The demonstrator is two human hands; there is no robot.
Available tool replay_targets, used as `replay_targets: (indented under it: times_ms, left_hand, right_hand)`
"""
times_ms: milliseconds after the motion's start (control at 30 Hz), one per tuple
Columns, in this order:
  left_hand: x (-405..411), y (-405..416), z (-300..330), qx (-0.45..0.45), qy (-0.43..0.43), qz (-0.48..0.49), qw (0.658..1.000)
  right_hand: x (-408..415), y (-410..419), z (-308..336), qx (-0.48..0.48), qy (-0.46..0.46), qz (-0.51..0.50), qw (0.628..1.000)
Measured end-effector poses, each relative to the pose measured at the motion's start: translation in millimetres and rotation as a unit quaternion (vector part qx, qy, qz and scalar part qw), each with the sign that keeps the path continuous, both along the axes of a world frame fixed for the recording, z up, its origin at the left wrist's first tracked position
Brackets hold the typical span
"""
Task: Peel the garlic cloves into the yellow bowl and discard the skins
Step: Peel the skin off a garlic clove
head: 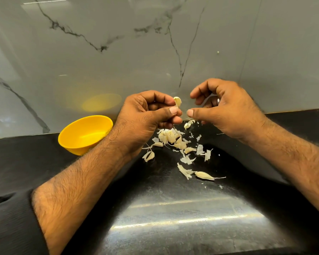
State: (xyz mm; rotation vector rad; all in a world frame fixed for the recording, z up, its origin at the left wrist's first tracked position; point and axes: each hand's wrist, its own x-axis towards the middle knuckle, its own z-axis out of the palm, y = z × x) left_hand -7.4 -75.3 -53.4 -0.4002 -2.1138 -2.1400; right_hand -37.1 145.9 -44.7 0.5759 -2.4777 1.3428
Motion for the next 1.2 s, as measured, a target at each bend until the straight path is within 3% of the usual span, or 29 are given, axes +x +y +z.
replay_targets:
  times_ms: [133, 267, 533, 1200]
  left_hand:
    - [1.6, 1.0, -0.2, -0.014, 0.000, -0.011, 1.000]
    - [2.5, 0.3, -2.2, -0.056, 0.016, -0.011, 0.998]
    - [-2.9, -7.2, -1.1, -0.199, 0.134, 0.075, 0.968]
    - [-3.4, -6.7, -3.7, -0.150, 0.103, -0.003, 0.983]
  right_hand:
    - [6.4, -4.8, 2.5, -0.023, 0.016, 0.070, 0.997]
    - [7.1, -5.9, 1.9, -0.020, 0.028, 0.073, 0.997]
    - [6.1, -2.9, 5.3, -0.086, -0.002, 0.105, 0.991]
    - [6.7, -2.6, 3.9, -0.119, -0.027, 0.137, 0.983]
